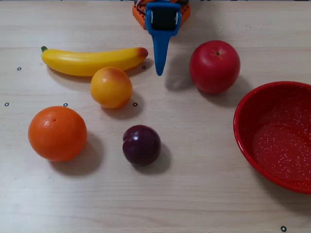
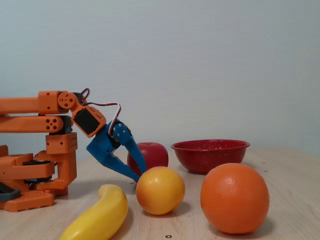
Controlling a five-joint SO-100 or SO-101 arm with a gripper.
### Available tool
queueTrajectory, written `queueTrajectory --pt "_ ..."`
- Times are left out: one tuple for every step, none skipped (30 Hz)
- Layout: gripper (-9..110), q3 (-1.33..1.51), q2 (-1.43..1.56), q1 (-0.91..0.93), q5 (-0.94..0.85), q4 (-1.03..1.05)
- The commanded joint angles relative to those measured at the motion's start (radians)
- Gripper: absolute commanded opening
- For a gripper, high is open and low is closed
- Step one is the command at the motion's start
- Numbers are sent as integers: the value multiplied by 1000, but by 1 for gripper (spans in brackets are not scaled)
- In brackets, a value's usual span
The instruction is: Put plum in the red bowl.
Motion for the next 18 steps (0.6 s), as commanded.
queueTrajectory --pt "0 -199 -52 -3 -44 18" --pt "0 -241 -78 -3 -51 37" --pt "0 -278 -107 -5 -64 52" --pt "0 -321 -135 -5 -64 61" --pt "0 -365 -163 -3 -64 69" --pt "0 -411 -193 -2 -78 77" --pt "0 -457 -222 0 -81 84" --pt "0 -506 -258 3 -87 98" --pt "0 -558 -299 6 -95 115" --pt "0 -609 -339 11 -100 135" --pt "0 -658 -380 15 -115 150" --pt "0 -699 -423 20 -138 161" --pt "0 -750 -468 23 -155 187" --pt "0 -798 -514 28 -158 207" --pt "0 -844 -555 31 -163 227" --pt "0 -891 -600 34 -178 250" --pt "0 -939 -644 35 -183 272" --pt "0 -986 -686 38 -183 295"
